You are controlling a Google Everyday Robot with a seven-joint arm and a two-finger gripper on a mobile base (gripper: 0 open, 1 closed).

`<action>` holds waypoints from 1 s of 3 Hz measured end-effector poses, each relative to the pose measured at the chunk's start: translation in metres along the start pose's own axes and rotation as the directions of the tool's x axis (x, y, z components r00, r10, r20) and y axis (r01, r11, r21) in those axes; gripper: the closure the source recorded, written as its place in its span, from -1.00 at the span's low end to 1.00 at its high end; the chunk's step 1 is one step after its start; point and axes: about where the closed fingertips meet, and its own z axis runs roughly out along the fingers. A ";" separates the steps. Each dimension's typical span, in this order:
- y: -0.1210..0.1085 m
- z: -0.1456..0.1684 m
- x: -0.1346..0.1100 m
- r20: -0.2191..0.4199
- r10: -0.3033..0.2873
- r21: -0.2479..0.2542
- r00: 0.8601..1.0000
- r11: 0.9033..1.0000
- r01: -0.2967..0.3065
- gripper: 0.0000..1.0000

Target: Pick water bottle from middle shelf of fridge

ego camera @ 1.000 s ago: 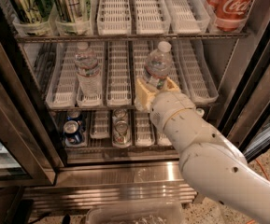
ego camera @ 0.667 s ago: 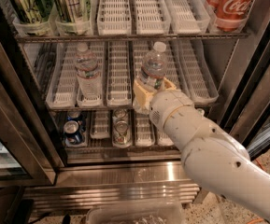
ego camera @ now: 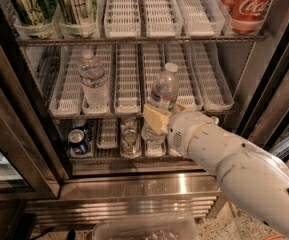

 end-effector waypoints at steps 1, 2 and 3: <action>0.013 -0.024 0.017 -0.064 0.052 -0.073 0.997 0.996 -0.057 1.00; 0.035 -0.037 0.038 -0.162 0.065 -0.152 0.985 0.984 -0.090 1.00; 0.057 -0.041 0.047 -0.224 0.052 -0.209 0.973 0.973 -0.100 1.00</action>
Offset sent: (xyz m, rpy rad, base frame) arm -0.0933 0.0285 -0.0398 0.0135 0.2659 0.3015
